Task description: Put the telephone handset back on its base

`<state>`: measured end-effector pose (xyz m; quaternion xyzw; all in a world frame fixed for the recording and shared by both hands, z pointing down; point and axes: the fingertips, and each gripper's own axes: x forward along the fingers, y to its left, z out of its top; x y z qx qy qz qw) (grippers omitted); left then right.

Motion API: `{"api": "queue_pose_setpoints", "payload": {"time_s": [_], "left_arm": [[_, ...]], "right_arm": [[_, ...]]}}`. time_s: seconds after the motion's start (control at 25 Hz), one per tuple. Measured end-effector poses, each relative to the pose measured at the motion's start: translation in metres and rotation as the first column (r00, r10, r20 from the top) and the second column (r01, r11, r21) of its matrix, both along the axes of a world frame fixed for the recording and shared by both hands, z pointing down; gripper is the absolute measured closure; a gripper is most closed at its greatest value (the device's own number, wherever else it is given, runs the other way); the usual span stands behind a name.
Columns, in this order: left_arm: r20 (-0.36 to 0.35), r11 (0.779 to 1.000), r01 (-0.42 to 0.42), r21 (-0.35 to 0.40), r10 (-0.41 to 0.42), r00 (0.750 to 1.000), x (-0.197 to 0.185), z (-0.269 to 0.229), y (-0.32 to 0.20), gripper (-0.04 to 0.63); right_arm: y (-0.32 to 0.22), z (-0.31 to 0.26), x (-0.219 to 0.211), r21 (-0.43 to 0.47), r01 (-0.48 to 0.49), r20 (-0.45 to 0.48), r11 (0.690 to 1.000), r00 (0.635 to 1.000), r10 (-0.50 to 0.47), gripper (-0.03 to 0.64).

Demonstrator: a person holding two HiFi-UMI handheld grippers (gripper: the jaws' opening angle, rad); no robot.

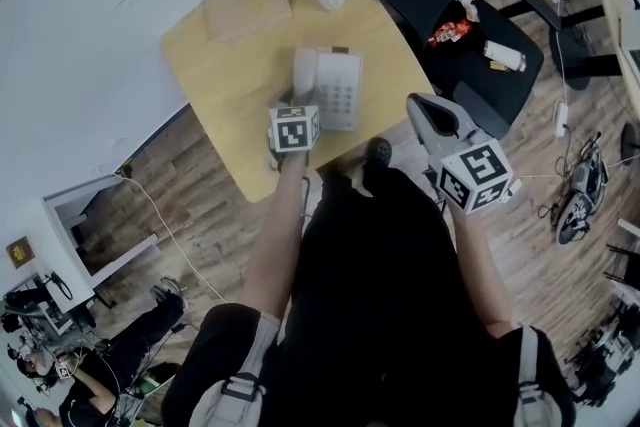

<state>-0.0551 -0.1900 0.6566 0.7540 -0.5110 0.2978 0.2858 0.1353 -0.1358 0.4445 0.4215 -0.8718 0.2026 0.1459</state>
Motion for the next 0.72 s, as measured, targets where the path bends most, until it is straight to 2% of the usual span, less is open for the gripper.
{"api": "queue_pose_setpoints", "payload": {"time_s": [0.32,0.72], "left_arm": [[-0.015,0.998,-0.056,0.019,0.056,0.998,0.000,-0.013,-0.006,0.367],[-0.030,0.993,-0.110,0.030,0.111,0.993,-0.016,-0.019,0.002,0.364]], "right_arm": [[-0.001,0.002,-0.006,0.001,-0.021,0.014,1.000,1.000,0.021,0.614],[-0.001,0.001,-0.036,0.016,-0.031,0.033,0.999,0.999,0.031,0.614]]}}
